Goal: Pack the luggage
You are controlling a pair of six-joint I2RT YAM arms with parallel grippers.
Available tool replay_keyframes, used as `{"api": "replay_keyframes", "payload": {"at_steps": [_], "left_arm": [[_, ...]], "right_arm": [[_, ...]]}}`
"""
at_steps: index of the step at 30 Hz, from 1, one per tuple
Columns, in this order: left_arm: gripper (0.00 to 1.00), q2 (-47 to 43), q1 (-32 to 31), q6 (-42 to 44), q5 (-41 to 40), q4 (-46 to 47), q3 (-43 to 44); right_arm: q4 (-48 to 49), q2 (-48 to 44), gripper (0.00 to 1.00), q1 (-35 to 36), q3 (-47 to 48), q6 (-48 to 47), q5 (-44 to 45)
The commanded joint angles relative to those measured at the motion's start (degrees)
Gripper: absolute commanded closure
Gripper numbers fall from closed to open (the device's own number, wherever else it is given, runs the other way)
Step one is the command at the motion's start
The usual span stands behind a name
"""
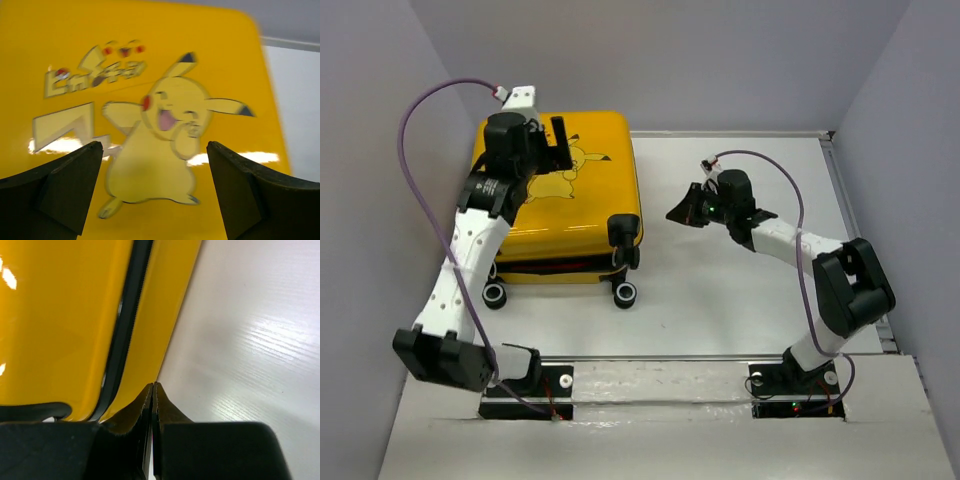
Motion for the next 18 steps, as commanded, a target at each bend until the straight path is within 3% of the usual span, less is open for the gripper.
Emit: {"api": "replay_keyframes", "payload": {"at_steps": [1, 2, 3, 7, 12, 14, 15, 16, 18], "left_arm": [[0.01, 2.2, 19.9, -11.8, 5.2, 5.0, -1.6], [0.01, 4.0, 27.0, -13.5, 9.5, 4.9, -0.8], [0.02, 5.8, 29.4, -14.6, 9.7, 4.2, 0.5], [0.02, 11.5, 34.4, -17.0, 5.4, 5.0, 3.4], [0.02, 15.0, 39.9, -18.7, 7.2, 6.0, 2.2], [0.01, 18.9, 40.8, -18.5, 11.1, 4.0, 2.1], [0.01, 19.8, 41.0, -18.7, 13.1, 4.3, 0.3], [0.01, 21.4, 41.4, -19.4, 15.9, 6.3, -0.8], [0.01, 22.8, 41.6, -21.0, 25.8, 9.3, -3.7]], "right_arm": [[0.5, -5.5, 0.93, 0.3, -1.2, -5.1, 1.6], [0.2, -5.9, 0.93, 0.3, -1.6, -6.1, 1.7], [-0.1, -6.2, 0.93, 0.3, -1.6, -6.3, 1.7], [-0.5, -7.0, 0.93, 0.3, -2.0, -7.8, 0.6], [-1.2, -8.0, 0.91, 0.3, -2.7, -9.0, 0.6], [-1.3, -8.2, 0.83, 0.3, -2.7, -9.1, 0.5], [-1.3, -8.2, 0.72, 0.3, -2.7, -9.2, 0.5], [-1.3, -8.2, 0.51, 0.3, -2.7, -9.4, 0.4], [-1.3, -8.4, 0.37, 0.3, -2.9, -9.8, 0.4]]}}
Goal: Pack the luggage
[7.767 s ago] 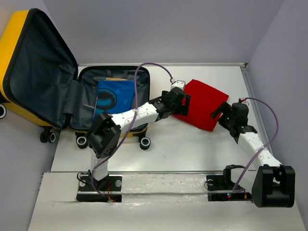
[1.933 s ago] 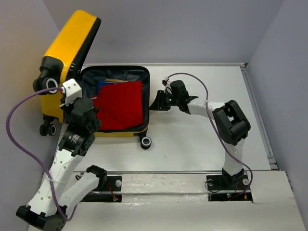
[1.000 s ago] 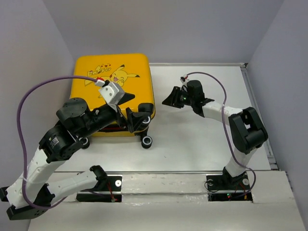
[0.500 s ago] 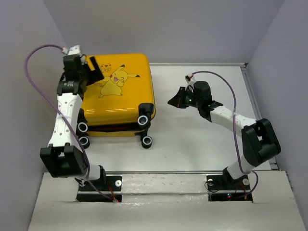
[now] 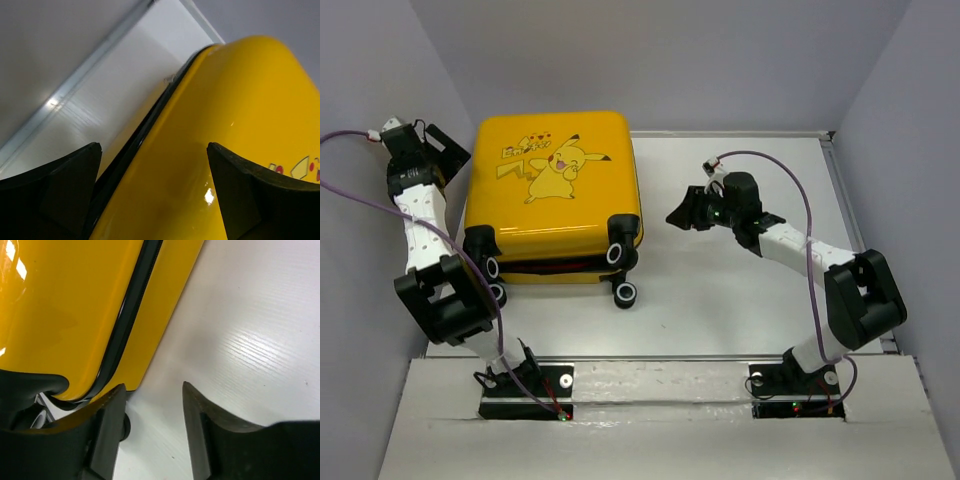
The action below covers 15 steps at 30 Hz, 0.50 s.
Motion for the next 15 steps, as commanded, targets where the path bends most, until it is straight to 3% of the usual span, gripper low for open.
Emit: {"api": "replay_keyframes", "payload": {"at_steps": [1, 4, 7, 10, 14, 15], "left_arm": [[0.01, 5.8, 1.1, -5.3, 19.0, 8.0, -7.0], [0.01, 8.2, 1.0, -6.3, 24.7, 10.3, -9.3], [0.01, 8.6, 0.4, -5.4, 25.9, 10.8, -12.0], [0.01, 5.4, -2.9, -6.0, 25.5, 14.2, -18.8], [0.01, -2.0, -9.2, -10.7, 25.0, 21.9, -29.9], [0.01, -3.5, -11.4, -11.8, 24.5, 23.6, -33.4]], "right_arm": [[1.1, -2.7, 0.25, 0.3, -0.5, -2.0, -0.3], [0.9, -2.9, 0.09, 0.3, -0.1, -2.7, -2.3], [0.8, -2.8, 0.04, 0.3, 0.6, -2.6, -4.2], [0.4, -2.9, 0.05, -1.6, 1.4, 0.1, -1.5], [0.8, -0.9, 0.2, -10.1, 2.2, 6.6, -7.2], [0.7, -0.6, 0.2, -11.3, 2.4, 6.6, -8.4]]}}
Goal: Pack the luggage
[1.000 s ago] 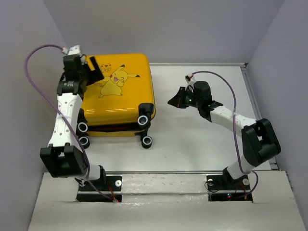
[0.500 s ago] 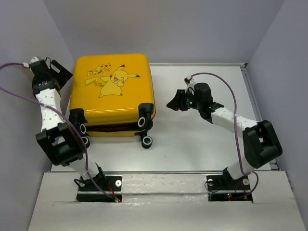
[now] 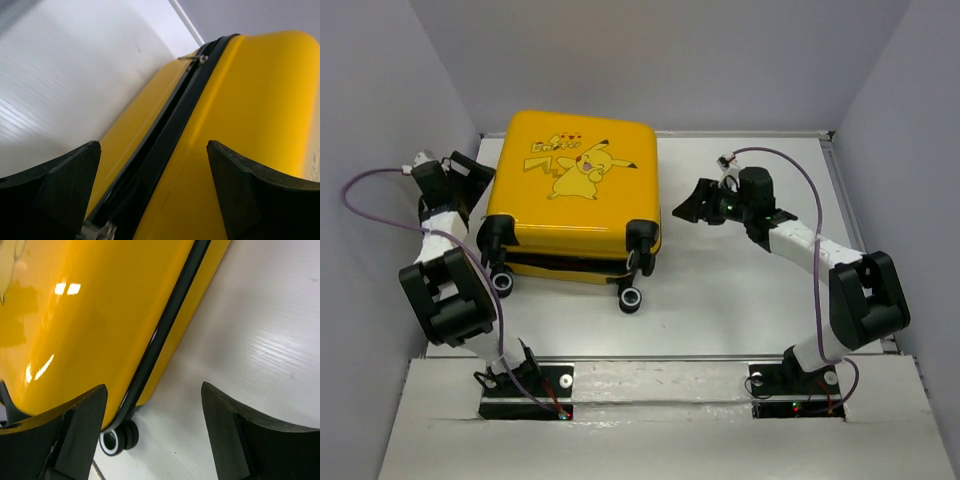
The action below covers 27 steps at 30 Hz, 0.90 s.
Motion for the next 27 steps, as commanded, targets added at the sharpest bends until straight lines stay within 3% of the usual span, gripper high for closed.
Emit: {"api": "replay_keyframes", "payload": {"at_steps": [1, 5, 6, 13, 18, 20, 27], "left_arm": [[0.01, -7.4, -11.6, -2.6, 10.3, -2.8, -13.2], [0.01, -14.1, -15.6, -3.0, 7.4, -0.3, -20.5], [0.01, -15.0, -16.0, -2.3, 6.6, -0.3, -21.5], [0.01, -23.1, -17.2, 1.3, 3.8, -2.4, -30.1], [0.01, -26.9, -20.2, 0.5, 2.5, -1.1, -34.9], [0.01, -29.9, -22.5, -0.3, 1.1, -1.0, -37.3], [0.01, -45.4, -36.4, -7.8, -5.6, -3.2, -44.8]], "right_arm": [[0.9, 0.3, 0.19, -8.0, 2.7, 4.4, -4.8], [1.5, 1.1, 0.0, -8.6, 4.4, 4.2, -8.1], [2.2, 1.4, 0.0, -8.6, 4.6, 4.5, -8.8], [11.7, 8.4, 0.04, -9.2, 7.5, 14.7, -16.5], [12.4, 11.7, 0.09, -9.2, 11.1, 15.2, -17.1], [9.2, 14.7, 0.16, -7.2, 16.1, 13.2, -18.7], [-0.5, 27.4, 0.18, -1.4, 36.9, 11.9, -20.7]]}}
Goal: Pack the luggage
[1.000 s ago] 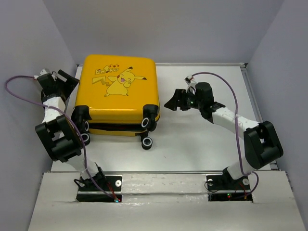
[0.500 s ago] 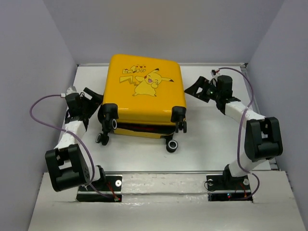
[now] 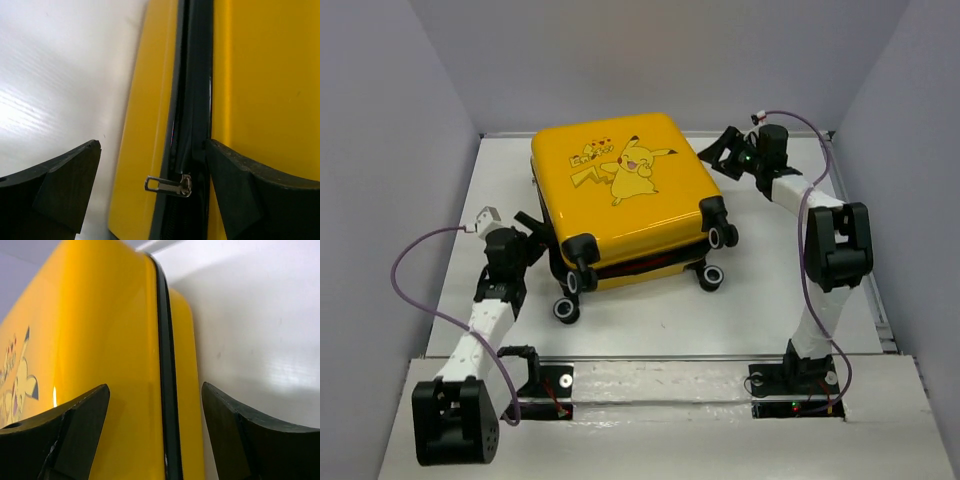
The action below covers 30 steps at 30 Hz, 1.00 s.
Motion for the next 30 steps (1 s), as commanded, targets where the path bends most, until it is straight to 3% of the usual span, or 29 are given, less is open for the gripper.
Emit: {"api": "replay_keyframes", "payload": {"at_steps": [1, 4, 7, 11, 15, 16, 18, 19, 21, 23, 27, 30], "left_arm": [[0.01, -10.6, -13.7, -1.8, 12.3, -11.1, -3.8], [0.01, -18.1, -15.3, 0.1, 4.7, -19.7, 1.4], [0.01, -23.6, -15.4, 4.8, -4.9, -27.2, 12.5], [0.01, -20.7, -15.3, 12.6, -12.2, -29.9, 27.8], [0.01, -13.1, -15.4, 15.1, -9.5, -25.7, 36.7], [0.01, -11.2, -15.3, 15.2, -8.2, -24.0, 37.6], [0.01, -4.4, -15.3, 14.3, -5.4, -20.2, 40.9], [0.01, 1.2, -15.3, 14.6, -5.0, -18.5, 43.9], [0.01, 7.1, -15.1, 14.9, -5.1, -17.6, 47.6], [0.01, 16.2, -13.5, 15.7, -4.6, -17.7, 54.3], [0.01, 30.3, -7.5, 15.8, 4.8, -20.3, 66.9], [0.01, 42.6, -4.6, 18.3, 6.4, -27.1, 80.6]], "right_arm": [[-4.0, 6.6, 0.18, 12.3, 15.5, 1.8, -18.8], [-8.7, 8.2, 0.13, 11.7, 22.0, 0.1, -17.0], [-19.2, 5.3, 0.04, 10.5, 26.1, -6.6, -7.8], [-23.6, -2.9, 0.0, 9.3, 25.0, -12.7, 5.7], [-24.2, -13.0, 0.02, 9.3, 19.4, -17.4, 13.1], [-24.1, -15.1, 0.05, 9.3, 17.8, -17.8, 13.8], [-23.5, -22.0, 0.25, 10.0, 10.9, -17.9, 15.8], [-21.7, -27.0, 0.58, 11.0, 5.1, -17.9, 17.3], [-21.4, -29.4, 0.89, 11.8, 2.0, -17.8, 18.2], [-20.2, -35.7, 0.93, 15.8, -7.1, -18.1, 18.1], [-20.1, -43.4, 0.93, 22.7, -23.2, -17.4, 20.1], [-20.5, -49.9, 0.93, 25.4, -29.2, -16.7, 18.2]]}}
